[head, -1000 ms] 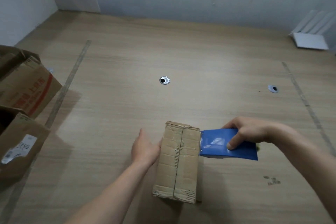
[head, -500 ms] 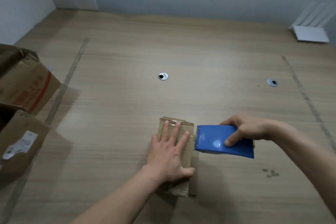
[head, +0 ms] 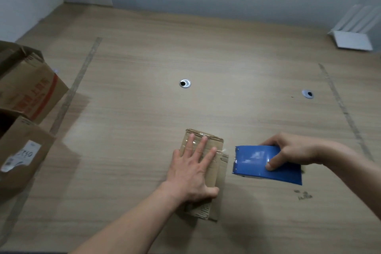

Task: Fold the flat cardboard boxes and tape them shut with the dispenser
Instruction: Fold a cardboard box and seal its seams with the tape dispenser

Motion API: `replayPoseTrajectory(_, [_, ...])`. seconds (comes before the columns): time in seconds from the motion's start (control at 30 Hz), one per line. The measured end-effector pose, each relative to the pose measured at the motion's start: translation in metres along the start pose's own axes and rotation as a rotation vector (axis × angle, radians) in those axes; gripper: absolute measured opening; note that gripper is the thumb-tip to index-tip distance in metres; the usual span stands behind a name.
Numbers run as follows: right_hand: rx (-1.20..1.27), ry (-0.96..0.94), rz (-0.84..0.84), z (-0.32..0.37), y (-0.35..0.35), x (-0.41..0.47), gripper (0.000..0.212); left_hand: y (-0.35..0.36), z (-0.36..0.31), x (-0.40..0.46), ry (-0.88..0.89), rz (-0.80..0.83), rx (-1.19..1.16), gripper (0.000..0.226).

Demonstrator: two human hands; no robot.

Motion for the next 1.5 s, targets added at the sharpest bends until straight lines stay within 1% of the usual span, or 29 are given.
replayPoseTrajectory(0.03, [-0.04,0.014,-0.017,0.004,0.003,0.005,0.03,0.0,0.0,0.0,0.0,0.0,0.0,0.109])
replayPoseTrajectory(0.1, [-0.109,0.046,-0.043,0.014,0.009,0.013,0.027,0.001,0.0,0.0,-0.001,-0.002,0.003,0.109])
replayPoseTrajectory(0.3, [-0.231,0.091,-0.047,0.046,0.015,0.027,0.032,0.001,0.0,0.0,-0.001,-0.006,0.0,0.109])
replayPoseTrajectory(0.53, [-0.24,0.119,-0.036,0.068,0.017,0.038,0.037,0.0,0.0,-0.001,0.005,0.004,-0.008,0.106])
replayPoseTrajectory(0.73, [-0.208,0.151,0.006,0.077,0.017,0.044,0.025,0.003,-0.002,0.0,0.019,0.016,-0.013,0.107])
replayPoseTrajectory(0.83, [-0.236,0.148,-0.017,0.087,0.014,0.048,0.027,0.004,-0.002,0.001,0.013,0.011,-0.018,0.108])
replayPoseTrajectory(0.9, [-0.25,0.146,-0.043,0.09,0.024,0.052,0.028,0.004,-0.001,0.001,0.008,0.015,-0.021,0.109])
replayPoseTrajectory(1.03, [-0.182,0.158,-0.066,0.081,0.066,0.058,0.022,0.005,-0.002,0.001,0.011,0.037,-0.027,0.111])
replayPoseTrajectory(1.1, [-0.15,0.167,-0.099,0.072,0.07,0.056,0.023,0.005,-0.001,0.002,0.009,0.044,-0.022,0.11])
replayPoseTrajectory(1.3, [-0.082,0.169,-0.19,0.05,0.049,0.035,0.034,0.005,-0.005,0.002,-0.017,0.056,-0.022,0.109])
replayPoseTrajectory(1.5, [-0.035,0.202,-0.272,0.026,0.019,0.006,0.034,0.006,-0.008,0.003,-0.024,0.025,-0.004,0.102])
Point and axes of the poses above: each hand's wrist, its own x-axis towards the middle knuckle, its own y-axis out of the palm, z = x × y, the point moved 8 cm from there along x, towards the middle knuckle, and after that the axes turned 9 degrees about -z, right-handed, at the moved point
